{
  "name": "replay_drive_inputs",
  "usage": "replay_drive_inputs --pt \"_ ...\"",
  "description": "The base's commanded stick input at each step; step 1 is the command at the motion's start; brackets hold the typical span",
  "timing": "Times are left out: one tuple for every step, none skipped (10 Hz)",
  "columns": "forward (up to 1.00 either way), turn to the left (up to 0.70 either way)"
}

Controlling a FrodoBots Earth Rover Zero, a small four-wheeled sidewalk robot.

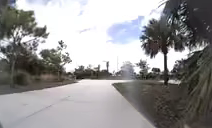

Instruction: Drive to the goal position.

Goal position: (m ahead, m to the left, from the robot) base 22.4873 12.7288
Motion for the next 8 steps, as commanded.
replay_drive_inputs --pt "0.59 0.01" --pt "0.59 0.01" --pt "0.59 0.01" --pt "0.59 0.01" --pt "0.59 0.01" --pt "0.59 0.01" --pt "0.59 0.07" --pt "0.59 0.15"
